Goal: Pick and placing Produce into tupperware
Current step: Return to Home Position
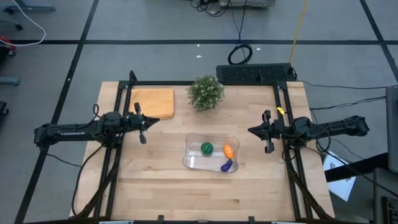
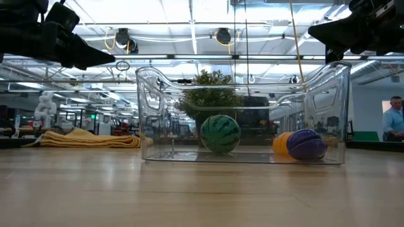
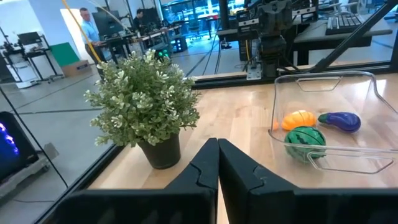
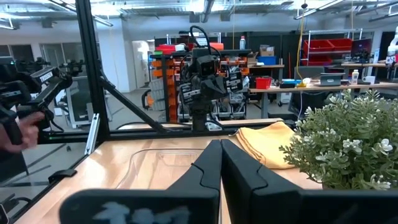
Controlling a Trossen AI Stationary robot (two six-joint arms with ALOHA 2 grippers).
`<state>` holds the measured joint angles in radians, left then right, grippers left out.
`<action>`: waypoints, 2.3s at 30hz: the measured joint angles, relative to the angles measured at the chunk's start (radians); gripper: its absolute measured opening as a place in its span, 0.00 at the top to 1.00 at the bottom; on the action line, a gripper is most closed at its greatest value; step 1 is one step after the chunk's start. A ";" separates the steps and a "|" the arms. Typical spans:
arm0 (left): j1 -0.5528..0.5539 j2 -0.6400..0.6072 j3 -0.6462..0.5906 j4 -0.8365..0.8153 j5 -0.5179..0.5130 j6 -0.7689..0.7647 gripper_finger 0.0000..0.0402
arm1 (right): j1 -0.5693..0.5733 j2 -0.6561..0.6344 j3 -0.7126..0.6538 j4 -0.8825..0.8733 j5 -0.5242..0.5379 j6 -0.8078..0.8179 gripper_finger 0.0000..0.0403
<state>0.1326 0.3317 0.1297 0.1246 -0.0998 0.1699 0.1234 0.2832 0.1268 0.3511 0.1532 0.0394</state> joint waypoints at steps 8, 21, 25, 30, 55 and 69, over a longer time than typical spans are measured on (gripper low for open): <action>0.000 0.000 0.000 0.000 0.000 0.000 0.97 | 0.000 0.000 0.000 0.000 0.000 0.000 1.00; 0.000 0.000 0.000 0.000 0.000 0.003 0.98 | 0.000 0.000 0.000 0.000 0.000 0.000 1.00; 0.000 0.000 0.000 0.000 0.000 0.001 0.99 | 0.000 0.000 0.000 0.000 0.000 0.000 1.00; 0.000 0.000 0.000 0.000 0.000 0.001 0.96 | 0.000 0.000 0.000 0.000 0.000 0.000 1.00; 0.000 0.000 0.000 -0.001 0.000 0.001 0.94 | 0.001 0.000 0.000 0.000 0.000 0.001 1.00; 0.000 0.000 0.000 -0.001 0.000 0.001 0.94 | 0.001 0.000 0.000 -0.001 0.000 0.001 1.00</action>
<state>0.1326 0.3317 0.1299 0.1238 -0.1001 0.1705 0.1242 0.2833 0.1268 0.3504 0.1533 0.0402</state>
